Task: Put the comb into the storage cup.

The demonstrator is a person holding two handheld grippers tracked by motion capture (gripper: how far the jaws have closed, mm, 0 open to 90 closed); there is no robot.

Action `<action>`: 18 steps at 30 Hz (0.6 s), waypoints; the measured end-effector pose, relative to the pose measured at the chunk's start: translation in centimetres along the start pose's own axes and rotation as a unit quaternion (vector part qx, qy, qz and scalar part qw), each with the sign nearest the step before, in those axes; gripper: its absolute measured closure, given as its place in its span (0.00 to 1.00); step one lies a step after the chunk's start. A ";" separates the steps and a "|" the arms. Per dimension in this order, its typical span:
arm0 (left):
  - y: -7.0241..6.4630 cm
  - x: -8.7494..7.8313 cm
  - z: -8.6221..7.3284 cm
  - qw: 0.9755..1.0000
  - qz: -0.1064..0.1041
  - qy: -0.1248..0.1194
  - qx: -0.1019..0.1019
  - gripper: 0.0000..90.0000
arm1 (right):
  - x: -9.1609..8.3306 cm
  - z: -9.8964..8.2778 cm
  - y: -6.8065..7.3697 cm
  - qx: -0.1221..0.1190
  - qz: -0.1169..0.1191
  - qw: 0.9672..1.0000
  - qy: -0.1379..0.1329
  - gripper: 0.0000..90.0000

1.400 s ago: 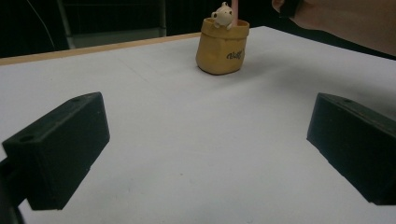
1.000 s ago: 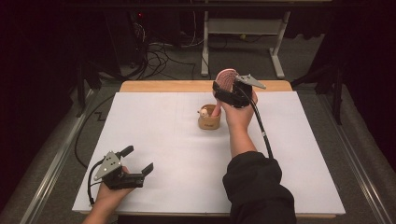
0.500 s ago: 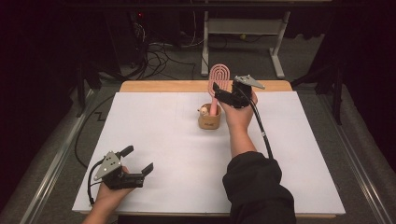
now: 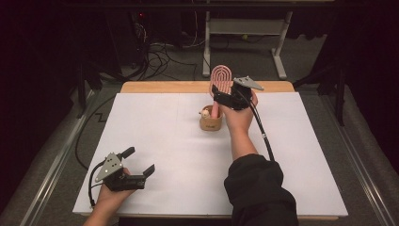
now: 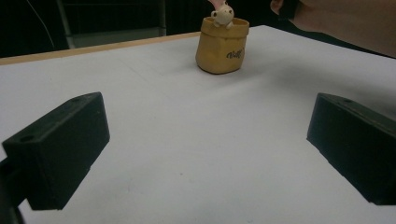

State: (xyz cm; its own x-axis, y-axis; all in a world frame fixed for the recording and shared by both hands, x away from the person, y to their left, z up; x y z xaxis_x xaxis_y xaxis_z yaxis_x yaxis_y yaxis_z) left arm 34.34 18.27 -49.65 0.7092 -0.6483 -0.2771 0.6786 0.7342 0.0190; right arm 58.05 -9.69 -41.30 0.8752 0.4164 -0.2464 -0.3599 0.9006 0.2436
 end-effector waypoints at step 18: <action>0.0 0.0 0.0 1.000 0.001 -0.001 -0.001 0.00 | -0.1 -0.2 -0.3 -0.014 -0.010 1.000 0.018 0.00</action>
State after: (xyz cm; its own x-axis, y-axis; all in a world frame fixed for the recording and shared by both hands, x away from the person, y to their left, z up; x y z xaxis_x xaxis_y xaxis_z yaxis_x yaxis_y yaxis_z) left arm 34.36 18.28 -49.62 0.7107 -0.6475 -0.2751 0.6772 0.7356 0.0183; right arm 57.98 -10.02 -41.49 0.8708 0.4014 -0.2838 -0.3514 0.9120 0.2115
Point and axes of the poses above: each handheld gripper's, and its own axes: x roughly forward along the jaws, z roughly out of its top, y roughly to its left, the point moved 9 cm from there along x, roughly forward along the jaws, and after that the axes turned 6 degrees about x, right-handed, at the moved point
